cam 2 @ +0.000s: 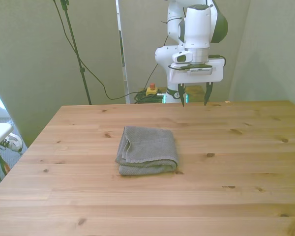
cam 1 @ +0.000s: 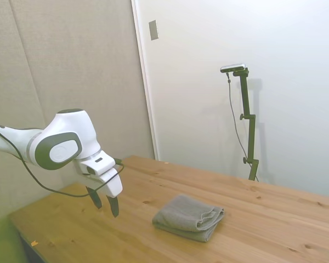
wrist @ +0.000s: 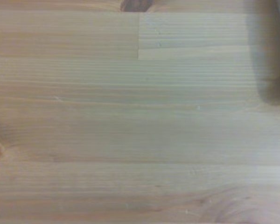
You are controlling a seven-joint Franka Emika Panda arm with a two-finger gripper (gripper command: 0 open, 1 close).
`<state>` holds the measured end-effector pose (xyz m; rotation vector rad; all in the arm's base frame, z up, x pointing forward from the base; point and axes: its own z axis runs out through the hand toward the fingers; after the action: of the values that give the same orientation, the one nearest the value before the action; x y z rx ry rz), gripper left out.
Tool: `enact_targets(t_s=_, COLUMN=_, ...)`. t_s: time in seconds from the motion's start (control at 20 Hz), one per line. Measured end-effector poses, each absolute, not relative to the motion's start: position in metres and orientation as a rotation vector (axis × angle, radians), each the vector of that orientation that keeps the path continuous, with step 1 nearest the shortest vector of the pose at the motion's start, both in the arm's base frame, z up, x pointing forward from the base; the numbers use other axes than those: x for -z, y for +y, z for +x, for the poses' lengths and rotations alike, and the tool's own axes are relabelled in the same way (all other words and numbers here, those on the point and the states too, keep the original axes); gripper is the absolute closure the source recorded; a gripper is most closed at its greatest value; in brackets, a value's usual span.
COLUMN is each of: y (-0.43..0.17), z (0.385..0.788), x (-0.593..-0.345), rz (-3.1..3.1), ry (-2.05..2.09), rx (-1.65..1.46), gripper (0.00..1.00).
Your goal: Unfold the towel
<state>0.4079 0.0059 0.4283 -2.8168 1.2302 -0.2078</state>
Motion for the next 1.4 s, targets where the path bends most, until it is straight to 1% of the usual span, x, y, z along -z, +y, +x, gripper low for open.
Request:
enact_targets(t_s=0.15, y=0.003, z=0.409, x=-0.429, rz=-2.804, ry=1.243, rx=0.196, gripper=0.0)
enact_targets(t_s=0.3, y=-0.026, z=0.421, x=-0.441, rz=-2.765, ry=1.306, rx=0.23, gripper=0.0)
enact_targets(t_s=0.4, y=-0.067, z=0.431, x=-0.45, rz=-2.741, ry=1.37, rx=0.265, gripper=0.0)
enact_targets(t_s=0.5, y=-0.123, z=0.437, x=-0.457, rz=-2.691, ry=1.441, rx=0.292, gripper=0.0)
enact_targets(t_s=0.65, y=-0.21, z=0.441, x=-0.459, rz=-2.609, ry=1.532, rx=0.307, gripper=0.0)
enact_targets(t_s=0.8, y=-0.269, z=0.452, x=-0.449, rz=-2.536, ry=1.562, rx=0.298, gripper=0.0)
enact_targets(t_s=0.9, y=-0.292, z=0.462, x=-0.436, rz=-2.49, ry=1.544, rx=0.289, gripper=0.0)
enact_targets(t_s=1.1, y=-0.313, z=0.477, x=-0.408, rz=-2.433, ry=1.5, rx=0.24, gripper=0.0)
enact_targets(t_s=1.2, y=-0.315, z=0.482, x=-0.401, rz=-2.416, ry=1.475, rx=0.22, gripper=0.0)
enact_targets(t_s=1.25, y=-0.315, z=0.484, x=-0.398, rz=-2.406, ry=1.458, rx=0.214, gripper=1.0)
enact_targets(t_s=1.4, y=-0.315, z=0.487, x=-0.387, rz=-2.383, ry=1.397, rx=0.176, gripper=1.0)
